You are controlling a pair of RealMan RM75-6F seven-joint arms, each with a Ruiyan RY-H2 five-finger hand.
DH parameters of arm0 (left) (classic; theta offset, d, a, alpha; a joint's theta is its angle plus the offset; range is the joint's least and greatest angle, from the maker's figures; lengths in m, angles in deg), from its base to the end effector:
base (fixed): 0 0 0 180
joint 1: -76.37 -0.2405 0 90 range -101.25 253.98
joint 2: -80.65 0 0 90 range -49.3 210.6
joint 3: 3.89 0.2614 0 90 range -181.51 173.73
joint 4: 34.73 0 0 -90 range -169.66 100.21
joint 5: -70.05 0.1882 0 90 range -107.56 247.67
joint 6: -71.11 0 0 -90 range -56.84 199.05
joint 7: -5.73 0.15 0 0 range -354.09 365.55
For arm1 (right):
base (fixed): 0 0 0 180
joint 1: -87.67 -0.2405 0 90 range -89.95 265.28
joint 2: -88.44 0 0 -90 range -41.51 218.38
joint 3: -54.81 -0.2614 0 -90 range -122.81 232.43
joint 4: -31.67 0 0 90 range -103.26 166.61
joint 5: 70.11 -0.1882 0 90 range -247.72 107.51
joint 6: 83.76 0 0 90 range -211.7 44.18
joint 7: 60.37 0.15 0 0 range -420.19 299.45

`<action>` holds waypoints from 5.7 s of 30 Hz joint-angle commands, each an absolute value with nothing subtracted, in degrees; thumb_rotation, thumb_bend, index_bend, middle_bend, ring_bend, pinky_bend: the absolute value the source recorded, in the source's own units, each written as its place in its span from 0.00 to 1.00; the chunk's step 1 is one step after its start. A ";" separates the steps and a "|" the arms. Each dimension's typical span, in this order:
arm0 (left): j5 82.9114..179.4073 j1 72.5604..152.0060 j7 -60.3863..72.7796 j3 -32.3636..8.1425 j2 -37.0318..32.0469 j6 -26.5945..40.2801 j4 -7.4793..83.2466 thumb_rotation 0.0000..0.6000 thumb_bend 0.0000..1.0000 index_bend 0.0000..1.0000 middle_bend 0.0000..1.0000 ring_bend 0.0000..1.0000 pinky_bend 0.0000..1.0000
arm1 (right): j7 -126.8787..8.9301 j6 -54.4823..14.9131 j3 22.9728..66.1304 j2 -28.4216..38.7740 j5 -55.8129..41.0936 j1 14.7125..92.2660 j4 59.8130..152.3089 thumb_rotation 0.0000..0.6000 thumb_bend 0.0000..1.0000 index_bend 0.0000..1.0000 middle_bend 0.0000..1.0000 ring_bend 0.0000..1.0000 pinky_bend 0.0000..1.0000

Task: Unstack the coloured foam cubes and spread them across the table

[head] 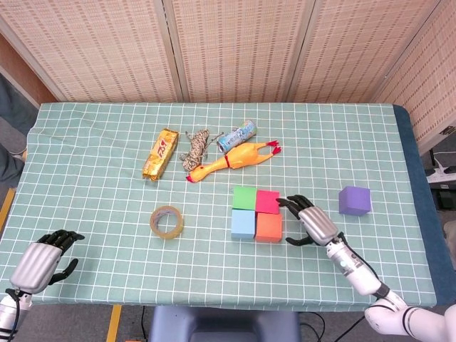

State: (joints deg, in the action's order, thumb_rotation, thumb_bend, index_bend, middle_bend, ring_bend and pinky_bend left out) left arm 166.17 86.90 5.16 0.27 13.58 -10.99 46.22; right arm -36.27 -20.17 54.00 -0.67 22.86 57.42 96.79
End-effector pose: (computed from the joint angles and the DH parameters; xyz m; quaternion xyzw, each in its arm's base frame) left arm -0.3119 0.1924 0.1475 -0.7177 -0.3224 -0.3458 0.5113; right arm -0.2468 -0.3031 0.0139 0.7079 -0.4505 0.4355 0.3260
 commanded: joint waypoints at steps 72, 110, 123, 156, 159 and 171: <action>166.17 86.85 4.52 0.12 13.55 -11.28 46.24 1.00 0.38 0.30 0.31 0.26 0.43 | -58.68 -16.01 57.76 21.91 15.51 66.35 121.09 1.00 0.15 0.23 0.27 0.11 0.27; 165.58 87.04 4.51 0.03 13.62 -10.56 45.97 1.00 0.38 0.30 0.31 0.26 0.43 | -53.53 -28.17 45.65 -0.62 12.10 50.86 103.23 1.00 0.12 0.20 0.15 0.00 0.19; 165.75 86.88 4.29 -0.03 13.80 -11.13 46.09 1.00 0.38 0.30 0.31 0.26 0.43 | -57.82 -29.68 44.59 -5.24 9.35 48.04 100.33 1.00 0.12 0.21 0.15 0.00 0.20; 165.96 86.75 4.30 -0.01 13.94 -11.43 46.21 1.00 0.38 0.30 0.31 0.26 0.43 | -60.18 -19.62 45.21 -6.79 10.23 50.70 96.70 1.00 0.23 0.40 0.58 0.53 0.58; 165.72 86.77 4.38 -0.06 13.87 -11.18 46.12 1.00 0.38 0.30 0.31 0.26 0.43 | -62.60 -19.75 44.63 -4.45 8.09 51.87 98.29 1.00 0.23 0.40 0.58 0.53 0.58; 165.35 87.08 5.12 0.00 13.58 -10.07 46.27 1.00 0.38 0.30 0.31 0.26 0.43 | -56.00 -24.64 46.31 -3.24 9.06 51.23 88.75 1.00 0.20 0.28 0.28 0.07 0.26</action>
State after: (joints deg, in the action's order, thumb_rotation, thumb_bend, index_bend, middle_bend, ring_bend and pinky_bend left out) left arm 165.36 87.07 5.12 0.00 13.58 -10.07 46.28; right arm -59.73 -23.00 45.56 -3.22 7.99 51.60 90.10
